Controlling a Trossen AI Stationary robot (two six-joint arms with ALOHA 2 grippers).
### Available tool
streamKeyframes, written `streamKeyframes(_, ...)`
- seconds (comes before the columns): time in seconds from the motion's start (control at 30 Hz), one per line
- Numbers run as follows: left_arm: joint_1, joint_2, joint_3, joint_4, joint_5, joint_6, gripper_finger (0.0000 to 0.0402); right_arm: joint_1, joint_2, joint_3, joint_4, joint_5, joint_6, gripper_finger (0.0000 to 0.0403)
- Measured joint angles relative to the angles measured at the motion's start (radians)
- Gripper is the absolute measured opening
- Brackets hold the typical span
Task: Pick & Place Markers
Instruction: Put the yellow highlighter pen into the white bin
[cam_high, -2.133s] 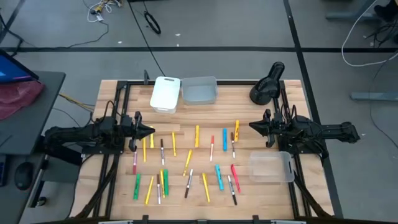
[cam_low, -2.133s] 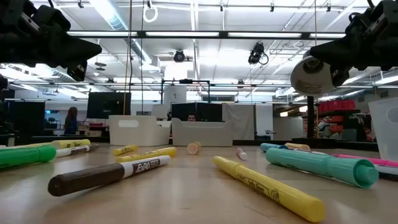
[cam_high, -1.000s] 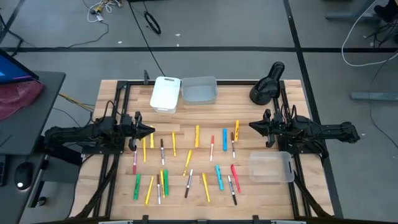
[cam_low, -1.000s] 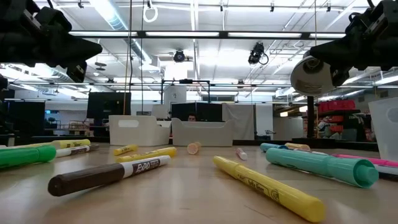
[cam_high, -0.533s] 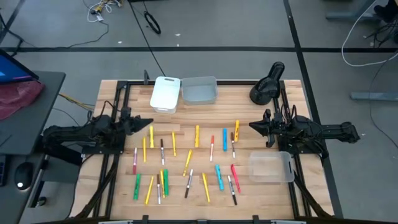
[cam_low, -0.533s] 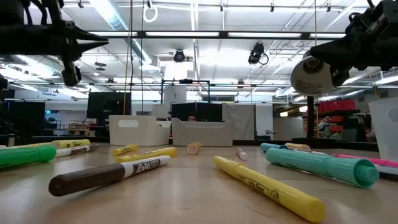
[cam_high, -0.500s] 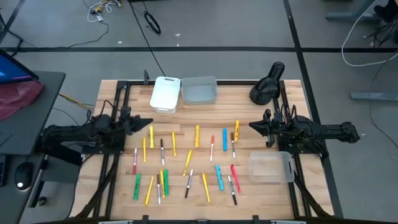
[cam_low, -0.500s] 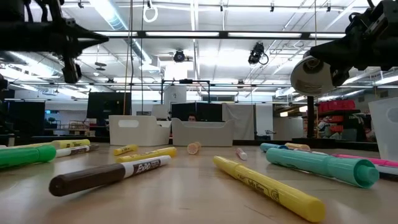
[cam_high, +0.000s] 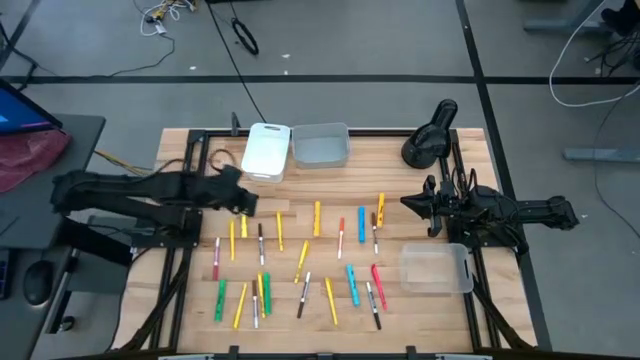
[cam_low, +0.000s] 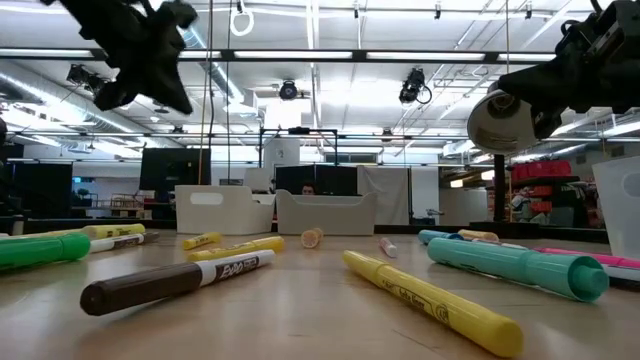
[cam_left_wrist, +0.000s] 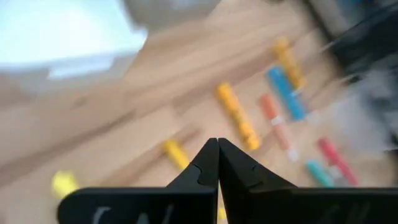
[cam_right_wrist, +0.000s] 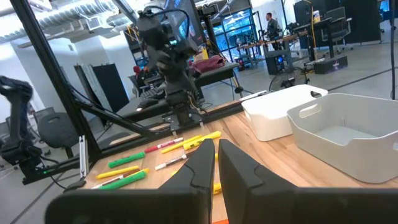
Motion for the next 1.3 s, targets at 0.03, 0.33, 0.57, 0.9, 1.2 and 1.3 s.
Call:
streamKeyframes(0.03,0.000,0.049,0.023,-0.038,0.016,-0.039,0.0009,0.000,0.000,0.000,0.000,0.000,0.000,0.0027)
streamKeyframes(0.33,0.003,0.359,0.068,-0.215,0.262,-0.416,0.0078,0.000,0.000,0.000,0.000,0.000,0.000,0.0027)
streamKeyframes(0.57,0.057,0.477,0.067,-0.274,0.290,-0.458,0.0201,0.000,0.000,0.000,0.000,0.000,0.000,0.0027)
streamKeyframes(0.9,0.199,0.597,0.067,-0.290,0.219,-0.290,0.0197,0.000,0.000,0.000,0.000,0.000,0.000,0.0027)
streamKeyframes(1.2,0.282,0.710,0.071,-0.203,0.222,-0.128,0.0157,0.000,0.000,0.000,0.000,0.000,0.000,0.0027)
streamKeyframes(1.3,0.290,0.734,0.073,-0.202,0.227,-0.096,0.0152,0.000,0.000,0.000,0.000,0.000,0.000,0.0027)
